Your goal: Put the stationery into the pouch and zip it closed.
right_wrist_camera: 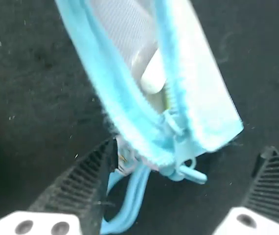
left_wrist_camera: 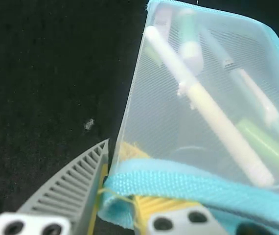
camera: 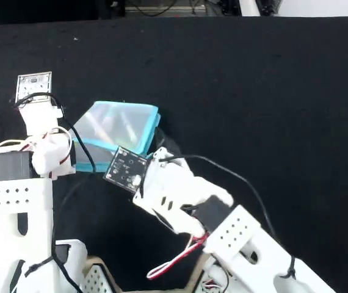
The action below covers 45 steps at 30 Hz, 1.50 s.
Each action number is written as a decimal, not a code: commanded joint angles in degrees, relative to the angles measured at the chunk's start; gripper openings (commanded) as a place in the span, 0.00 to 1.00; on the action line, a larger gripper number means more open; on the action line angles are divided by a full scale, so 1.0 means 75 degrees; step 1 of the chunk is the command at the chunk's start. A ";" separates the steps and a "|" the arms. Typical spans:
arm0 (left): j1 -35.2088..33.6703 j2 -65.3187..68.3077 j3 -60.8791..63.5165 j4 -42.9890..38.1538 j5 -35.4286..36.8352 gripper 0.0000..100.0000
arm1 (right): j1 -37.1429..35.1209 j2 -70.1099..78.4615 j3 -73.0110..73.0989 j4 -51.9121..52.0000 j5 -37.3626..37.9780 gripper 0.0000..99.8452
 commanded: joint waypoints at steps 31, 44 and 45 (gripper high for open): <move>-0.0205 0.0012 -0.0334 -0.0023 0.0059 0.03 | 0.0949 -0.0440 -0.0604 0.0891 0.0023 0.10; -0.0205 0.0012 -0.0334 -0.0012 0.0059 0.03 | 0.0949 -0.0041 0.0240 -0.0656 0.0012 0.12; -0.0205 0.0012 -0.0334 -0.0012 0.0059 0.03 | 0.0949 -0.0041 0.0346 -0.0832 -0.0047 0.12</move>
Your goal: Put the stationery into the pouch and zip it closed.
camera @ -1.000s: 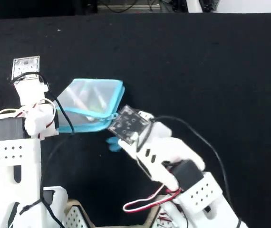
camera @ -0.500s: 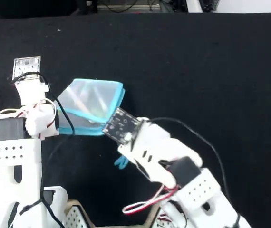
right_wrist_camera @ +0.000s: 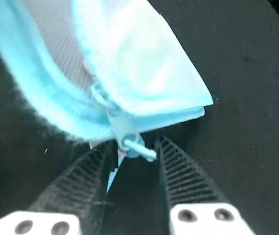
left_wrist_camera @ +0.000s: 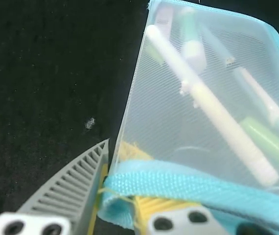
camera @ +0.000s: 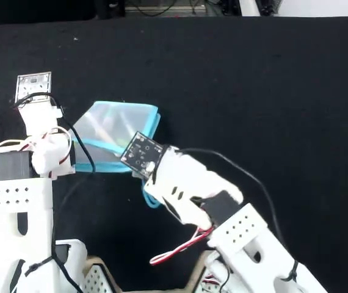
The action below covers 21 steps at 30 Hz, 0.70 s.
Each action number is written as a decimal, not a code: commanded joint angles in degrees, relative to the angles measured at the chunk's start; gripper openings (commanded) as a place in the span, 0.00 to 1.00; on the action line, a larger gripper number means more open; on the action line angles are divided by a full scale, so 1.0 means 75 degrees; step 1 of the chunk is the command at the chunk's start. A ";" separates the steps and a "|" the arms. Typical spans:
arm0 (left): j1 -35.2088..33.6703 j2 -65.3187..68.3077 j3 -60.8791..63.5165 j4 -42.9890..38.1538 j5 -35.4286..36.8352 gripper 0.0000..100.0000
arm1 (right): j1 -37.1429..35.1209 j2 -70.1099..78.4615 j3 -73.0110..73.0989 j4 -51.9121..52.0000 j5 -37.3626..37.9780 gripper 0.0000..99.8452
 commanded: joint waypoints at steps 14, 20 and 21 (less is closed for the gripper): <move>-0.0182 0.0000 -0.0334 0.0012 0.0059 0.03 | -0.0012 0.0064 0.0651 -0.1700 -0.1254 0.12; -0.0193 0.0000 -0.0334 0.0012 0.0059 0.03 | 0.0000 0.0006 0.0557 -0.1524 -0.1254 0.02; -0.0193 0.0000 -0.0334 0.0012 0.0059 0.03 | 0.0035 0.0006 0.0440 -0.1336 -0.1254 0.01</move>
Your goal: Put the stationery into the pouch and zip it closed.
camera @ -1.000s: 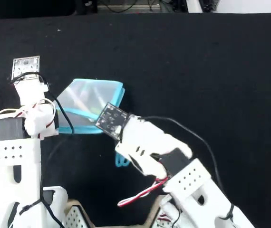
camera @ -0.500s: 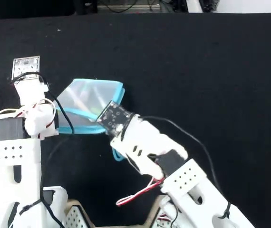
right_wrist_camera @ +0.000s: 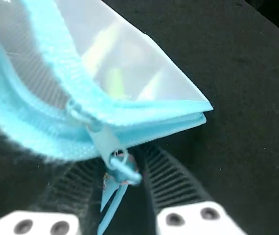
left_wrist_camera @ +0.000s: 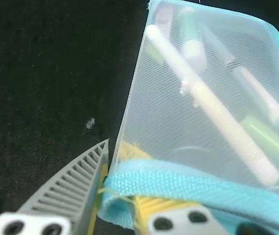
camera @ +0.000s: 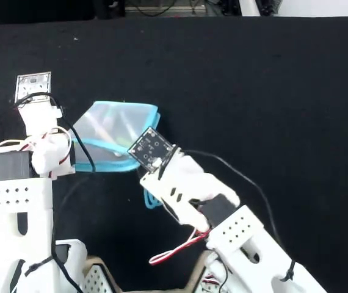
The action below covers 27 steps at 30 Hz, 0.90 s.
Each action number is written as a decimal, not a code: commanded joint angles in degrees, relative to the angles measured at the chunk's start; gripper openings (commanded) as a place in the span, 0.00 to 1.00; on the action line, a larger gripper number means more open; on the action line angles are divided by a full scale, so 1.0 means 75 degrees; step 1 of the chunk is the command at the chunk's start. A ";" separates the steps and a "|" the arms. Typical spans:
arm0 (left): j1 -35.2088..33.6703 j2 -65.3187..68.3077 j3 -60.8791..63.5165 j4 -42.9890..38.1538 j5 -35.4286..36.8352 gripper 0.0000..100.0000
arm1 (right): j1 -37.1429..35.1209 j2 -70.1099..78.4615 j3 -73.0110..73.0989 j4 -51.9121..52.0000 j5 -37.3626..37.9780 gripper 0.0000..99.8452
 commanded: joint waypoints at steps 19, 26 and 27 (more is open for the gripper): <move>-0.0193 0.0000 -0.0182 -0.0047 0.0059 0.03 | 0.0082 -0.0885 -0.1670 0.2602 -0.0059 0.01; -0.0170 0.0000 -0.0205 -0.0047 0.0059 0.03 | 0.0082 -0.2057 -0.1330 0.2766 -0.0059 0.01; -0.0170 0.0000 -0.0229 -0.0047 0.0059 0.03 | 0.0082 -0.2057 -0.1272 0.2649 -0.0059 0.01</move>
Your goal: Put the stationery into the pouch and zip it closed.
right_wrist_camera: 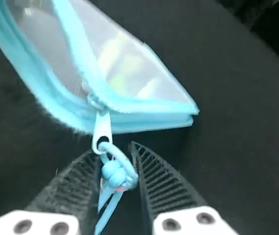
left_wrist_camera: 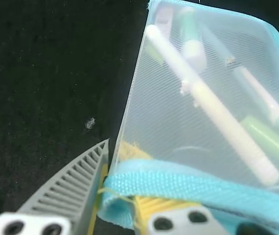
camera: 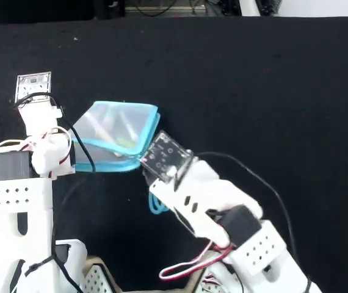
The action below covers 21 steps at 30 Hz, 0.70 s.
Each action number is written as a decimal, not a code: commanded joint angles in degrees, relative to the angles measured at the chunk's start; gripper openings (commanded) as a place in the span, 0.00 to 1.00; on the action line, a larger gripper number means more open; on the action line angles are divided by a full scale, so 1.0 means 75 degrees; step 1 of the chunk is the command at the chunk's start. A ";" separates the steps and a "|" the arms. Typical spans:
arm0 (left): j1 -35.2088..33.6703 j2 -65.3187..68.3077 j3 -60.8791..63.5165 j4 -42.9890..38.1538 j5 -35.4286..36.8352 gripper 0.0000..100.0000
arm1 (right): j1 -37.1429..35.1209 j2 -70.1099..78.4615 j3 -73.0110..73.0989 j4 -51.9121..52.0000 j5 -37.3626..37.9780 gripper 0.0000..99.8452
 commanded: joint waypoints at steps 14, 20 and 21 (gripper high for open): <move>-0.0111 -0.0012 -0.0615 0.0000 0.0059 0.03 | 0.0082 -0.0264 0.0815 -0.1489 -0.0117 0.01; -0.0100 -0.0656 -0.0627 -0.0094 0.0082 0.03 | 0.0082 -0.0264 0.0838 -0.1489 -0.0117 0.01; -0.0100 -0.0926 -0.0615 -0.0176 0.0094 0.03 | 0.0082 -0.0264 0.0838 -0.1489 -0.0117 0.01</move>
